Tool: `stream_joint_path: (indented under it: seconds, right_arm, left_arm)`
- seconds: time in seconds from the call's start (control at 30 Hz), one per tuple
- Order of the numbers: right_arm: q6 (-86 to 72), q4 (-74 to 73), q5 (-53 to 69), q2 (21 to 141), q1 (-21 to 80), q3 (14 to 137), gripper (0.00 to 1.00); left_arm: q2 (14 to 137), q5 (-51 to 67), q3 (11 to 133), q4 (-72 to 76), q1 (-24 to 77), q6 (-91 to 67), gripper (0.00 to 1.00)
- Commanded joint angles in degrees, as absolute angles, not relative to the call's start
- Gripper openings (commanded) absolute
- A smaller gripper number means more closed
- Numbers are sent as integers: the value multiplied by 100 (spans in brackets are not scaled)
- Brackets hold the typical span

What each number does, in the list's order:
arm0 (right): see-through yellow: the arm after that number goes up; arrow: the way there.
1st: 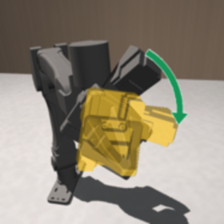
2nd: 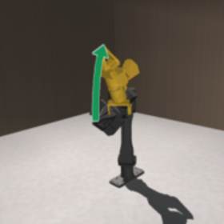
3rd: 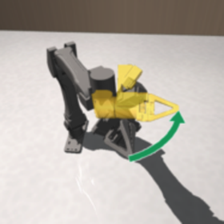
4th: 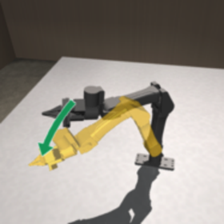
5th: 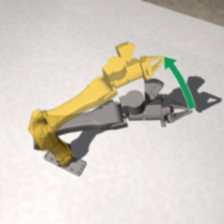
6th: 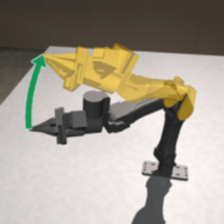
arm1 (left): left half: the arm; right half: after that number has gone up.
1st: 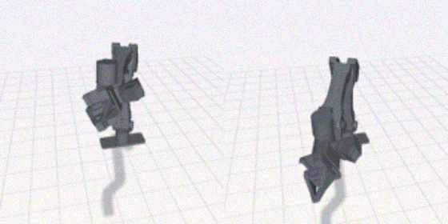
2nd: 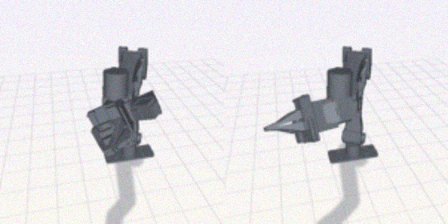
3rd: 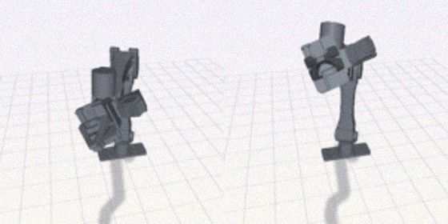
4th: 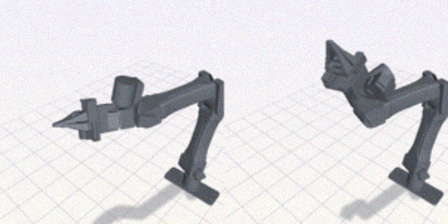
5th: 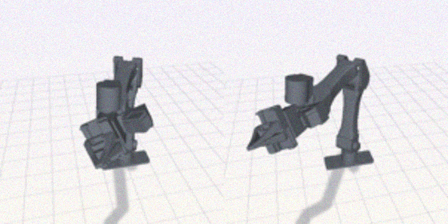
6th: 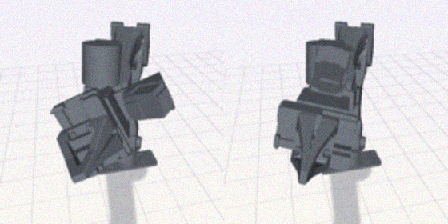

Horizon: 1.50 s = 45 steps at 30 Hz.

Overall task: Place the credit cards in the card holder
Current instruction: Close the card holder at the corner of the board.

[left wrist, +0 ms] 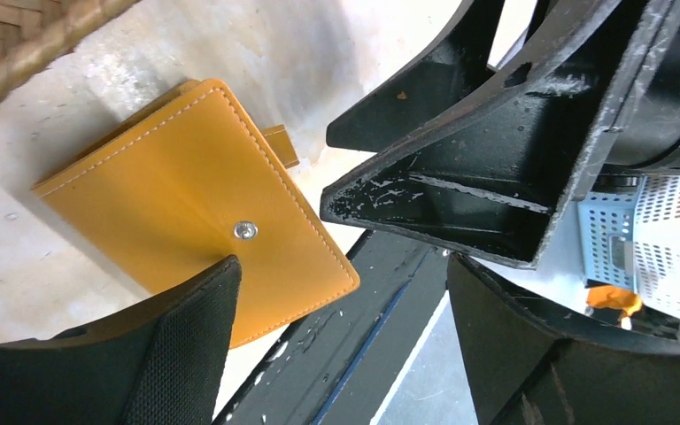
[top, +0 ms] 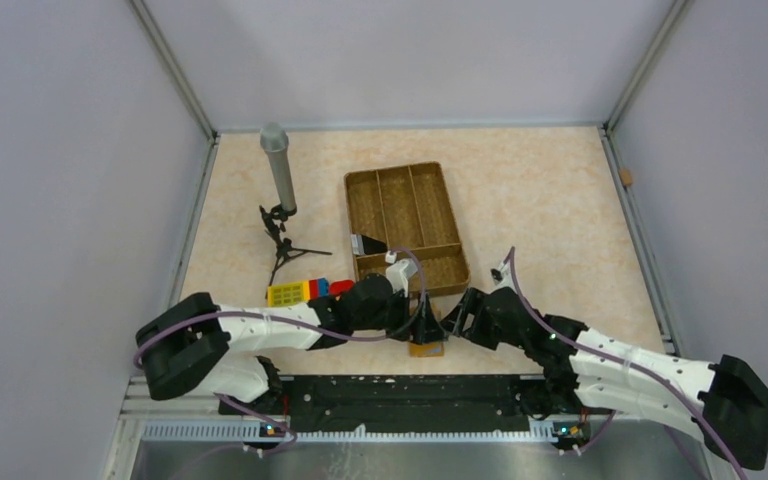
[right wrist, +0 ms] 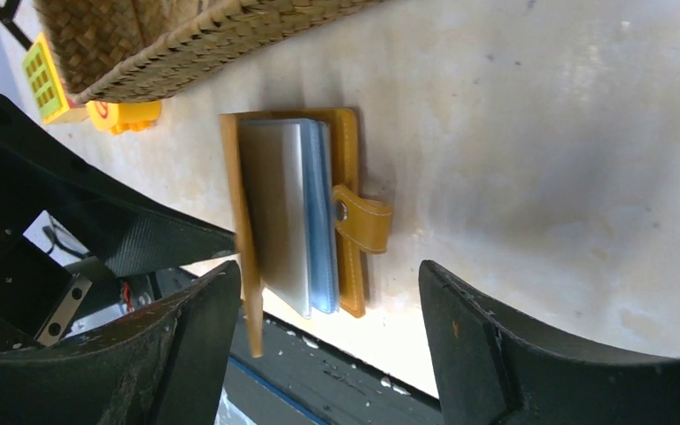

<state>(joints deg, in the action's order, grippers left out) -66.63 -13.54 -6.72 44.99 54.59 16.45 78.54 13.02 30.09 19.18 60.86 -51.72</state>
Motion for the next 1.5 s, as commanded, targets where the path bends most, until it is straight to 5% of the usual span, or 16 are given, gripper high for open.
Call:
stream_joint_path:
  seconds: [0.0,0.27,0.47,0.67,1.07,1.47]
  right_arm:
    - [-6455,-208,-136,4634,5479,1423,73]
    - [-6439,409,195,5196,5477,1436,73]
    - [-6742,-58,-96,4999,5476,1469,74]
    - [-6809,-418,-323,4303,5470,1404,77]
    - [-6446,611,356,5324,5472,1511,73]
    - [-6892,-233,-192,5501,5474,1337,51]
  left_arm:
    - [7218,638,3038,1447,6087,-4926,87]
    - [6771,235,2911,568,6037,-5004,88]
    - [6794,657,2648,1470,5998,-5069,61]
    - [7241,956,2614,2042,5997,-5143,50]
    - [7030,798,2282,2195,5909,-5243,51]
    - [6567,800,2030,1821,5584,-5390,60]
